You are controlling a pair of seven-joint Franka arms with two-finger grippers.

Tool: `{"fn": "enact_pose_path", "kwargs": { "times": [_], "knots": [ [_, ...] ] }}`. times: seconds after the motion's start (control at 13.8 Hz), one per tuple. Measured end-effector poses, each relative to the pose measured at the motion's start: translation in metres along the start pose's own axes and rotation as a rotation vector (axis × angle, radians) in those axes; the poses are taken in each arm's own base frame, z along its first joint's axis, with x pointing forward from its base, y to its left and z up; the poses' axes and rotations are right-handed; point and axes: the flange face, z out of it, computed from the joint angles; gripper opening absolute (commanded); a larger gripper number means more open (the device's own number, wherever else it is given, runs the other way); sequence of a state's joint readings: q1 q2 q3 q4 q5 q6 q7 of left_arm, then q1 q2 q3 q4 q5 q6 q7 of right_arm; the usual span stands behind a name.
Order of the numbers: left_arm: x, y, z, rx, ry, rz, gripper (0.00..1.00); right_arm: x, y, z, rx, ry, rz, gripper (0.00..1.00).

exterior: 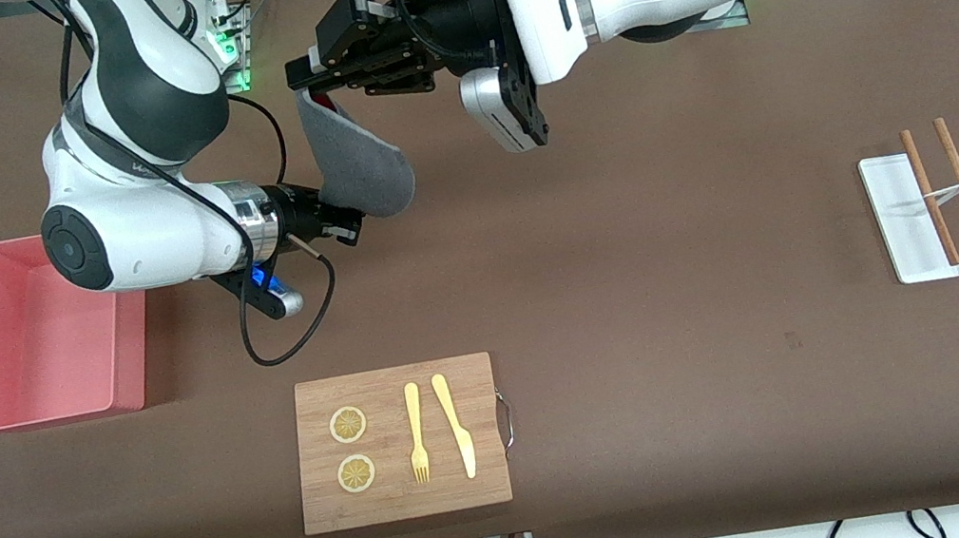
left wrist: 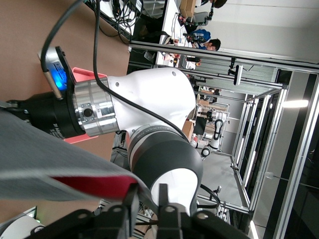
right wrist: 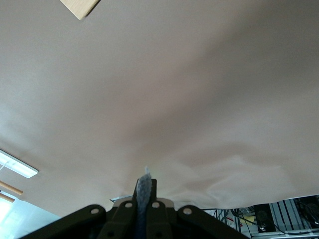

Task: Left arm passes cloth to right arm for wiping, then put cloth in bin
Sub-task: 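Open the left gripper and withdraw while the right gripper pulls the cloth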

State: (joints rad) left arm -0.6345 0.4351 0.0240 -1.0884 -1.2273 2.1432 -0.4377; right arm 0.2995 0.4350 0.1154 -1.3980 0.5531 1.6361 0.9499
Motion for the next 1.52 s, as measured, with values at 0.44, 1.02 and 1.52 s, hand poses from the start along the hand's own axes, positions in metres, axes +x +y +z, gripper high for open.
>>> {"fn": "enact_pose_path", "kwargs": {
  "times": [0.44, 1.02, 1.52],
  "knots": [
    [0.002, 0.001, -0.004, 0.002, 0.009, 0.004, 1.00, 0.038, 0.022, -0.011, -0.050, 0.072, -0.078, 0.00],
    [0.011, 0.005, -0.084, 0.320, 0.077, 0.167, 1.00, 0.119, 0.047, 0.084, -0.303, 0.101, -0.098, 0.00],
    [-0.009, -0.013, -0.158, 0.930, 0.166, 0.276, 1.00, 0.153, 0.092, 0.160, -0.476, 0.112, -0.153, 0.00]
  ]
}}
